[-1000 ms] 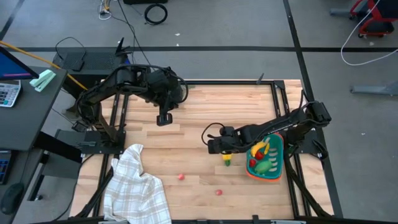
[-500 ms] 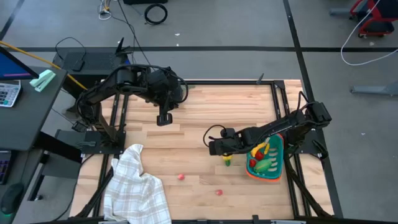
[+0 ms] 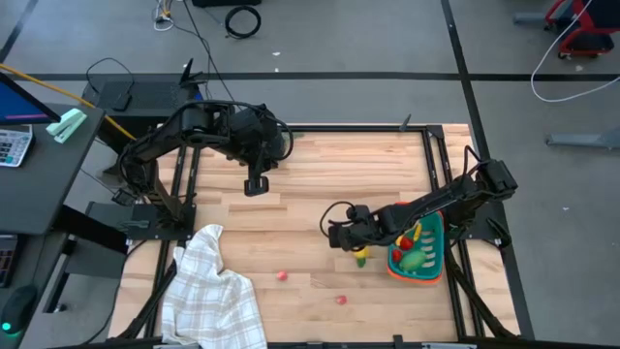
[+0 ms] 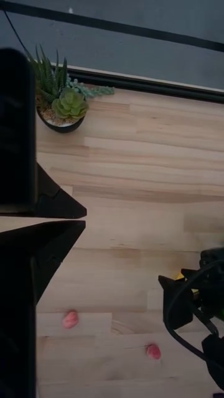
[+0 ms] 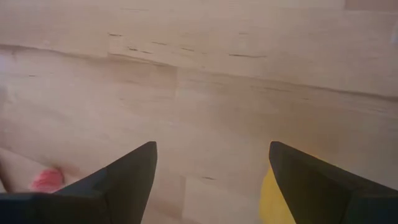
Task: Pick and placing Produce into tupperware
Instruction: Put the yellow pineapple into the blue basket
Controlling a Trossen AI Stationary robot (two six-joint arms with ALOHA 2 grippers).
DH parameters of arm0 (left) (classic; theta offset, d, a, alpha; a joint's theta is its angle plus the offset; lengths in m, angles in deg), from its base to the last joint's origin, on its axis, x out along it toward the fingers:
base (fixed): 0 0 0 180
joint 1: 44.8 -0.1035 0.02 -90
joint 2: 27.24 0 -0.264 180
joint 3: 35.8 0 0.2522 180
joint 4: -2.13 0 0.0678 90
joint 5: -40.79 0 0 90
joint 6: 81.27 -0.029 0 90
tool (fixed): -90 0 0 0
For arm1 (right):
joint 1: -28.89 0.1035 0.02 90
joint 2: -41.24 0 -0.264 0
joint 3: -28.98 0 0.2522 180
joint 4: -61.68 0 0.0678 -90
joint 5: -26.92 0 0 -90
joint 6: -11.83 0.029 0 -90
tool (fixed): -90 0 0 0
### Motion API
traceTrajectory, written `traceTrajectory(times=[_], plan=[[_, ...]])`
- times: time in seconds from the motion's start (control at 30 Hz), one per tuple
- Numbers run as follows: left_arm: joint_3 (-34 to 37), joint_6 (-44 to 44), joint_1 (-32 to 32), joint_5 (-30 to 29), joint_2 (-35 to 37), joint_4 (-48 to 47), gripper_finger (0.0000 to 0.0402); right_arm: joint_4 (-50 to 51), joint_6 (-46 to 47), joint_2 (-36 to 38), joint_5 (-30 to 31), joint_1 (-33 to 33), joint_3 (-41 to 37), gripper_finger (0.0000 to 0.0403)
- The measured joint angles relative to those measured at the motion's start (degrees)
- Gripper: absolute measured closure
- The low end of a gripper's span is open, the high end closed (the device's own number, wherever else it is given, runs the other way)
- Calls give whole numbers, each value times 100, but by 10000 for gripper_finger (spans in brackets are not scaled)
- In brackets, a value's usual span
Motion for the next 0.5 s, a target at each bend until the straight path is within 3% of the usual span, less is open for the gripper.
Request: traceTrajectory(times=[0.5], plan=[[-2, 147, 2, 1, 0, 0, 380, 683, -166, 0, -319, 16, 0, 83]])
